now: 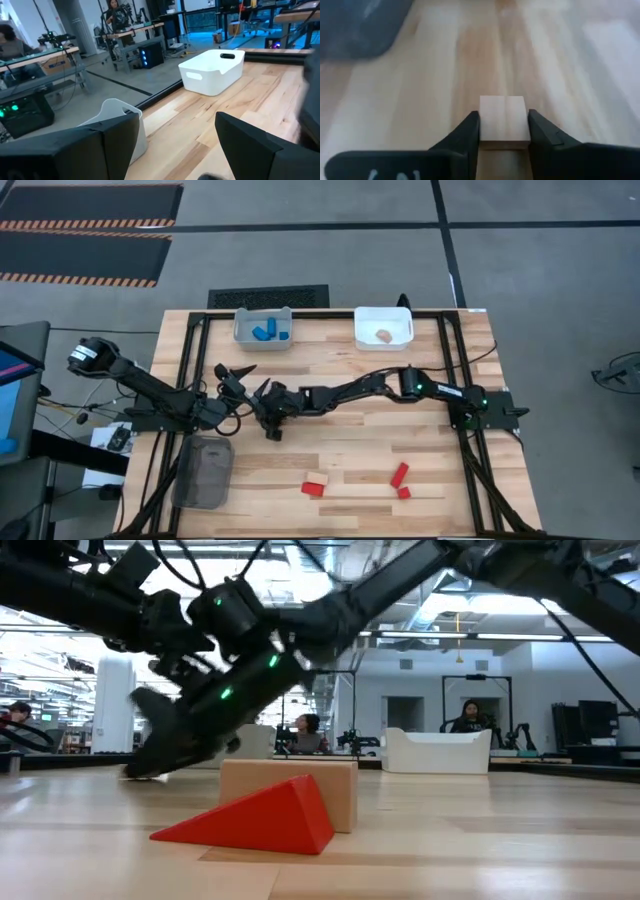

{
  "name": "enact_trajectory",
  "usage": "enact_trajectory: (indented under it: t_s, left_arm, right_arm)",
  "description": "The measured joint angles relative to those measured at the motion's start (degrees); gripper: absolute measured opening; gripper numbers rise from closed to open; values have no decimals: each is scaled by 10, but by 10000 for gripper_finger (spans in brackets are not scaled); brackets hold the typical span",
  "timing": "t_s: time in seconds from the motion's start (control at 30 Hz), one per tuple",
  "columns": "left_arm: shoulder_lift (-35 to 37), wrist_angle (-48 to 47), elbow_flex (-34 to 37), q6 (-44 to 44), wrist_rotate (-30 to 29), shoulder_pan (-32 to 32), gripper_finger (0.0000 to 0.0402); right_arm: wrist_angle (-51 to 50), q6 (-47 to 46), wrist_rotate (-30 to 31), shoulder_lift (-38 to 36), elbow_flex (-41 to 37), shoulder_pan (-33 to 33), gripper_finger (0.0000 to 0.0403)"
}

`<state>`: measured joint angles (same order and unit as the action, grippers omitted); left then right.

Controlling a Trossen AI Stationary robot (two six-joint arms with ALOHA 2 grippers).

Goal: Sort & place blocks by color
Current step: Put the brown triangle block into the white bin

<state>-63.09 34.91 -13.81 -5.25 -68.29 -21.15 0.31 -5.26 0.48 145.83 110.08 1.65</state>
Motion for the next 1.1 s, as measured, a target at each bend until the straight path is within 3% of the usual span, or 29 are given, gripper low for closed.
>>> enact_trajectory:
  t_s: [0.1, 0.17, 0.37, 0.47, 0.6, 0.77, 0.97, 1.1]
  left_arm:
    - [0, -6, 0, -4, -4, -7, 253]
    - [0, -9, 0, 0, -22, -15, 253]
    - [2, -8, 0, -1, -53, -40, 253]
    - [2, -7, 0, -10, -55, -41, 253]
    - [2, -4, 0, -16, -40, -35, 253]
    - [2, -5, 0, -22, 36, -3, 253]
    - [2, -14, 0, -28, 148, 38, 253]
    - [2, -18, 0, -28, 172, 44, 253]
  right_arm:
    - [-78, 18, -24, -47, -26, 0, 121]
    - [-75, 20, -25, -88, -74, 0, 121]
    - [47, -53, -11, -244, -338, -25, 121]
    - [80, -94, 30, -335, -467, -35, 121]
    - [44, -117, 103, -461, -572, -50, 121]
    - [-99, -114, 199, -581, -591, -78, 121]
    - [-193, -94, 206, -656, -591, -164, 121]
    - [-228, -79, 198, -670, -591, -239, 121]
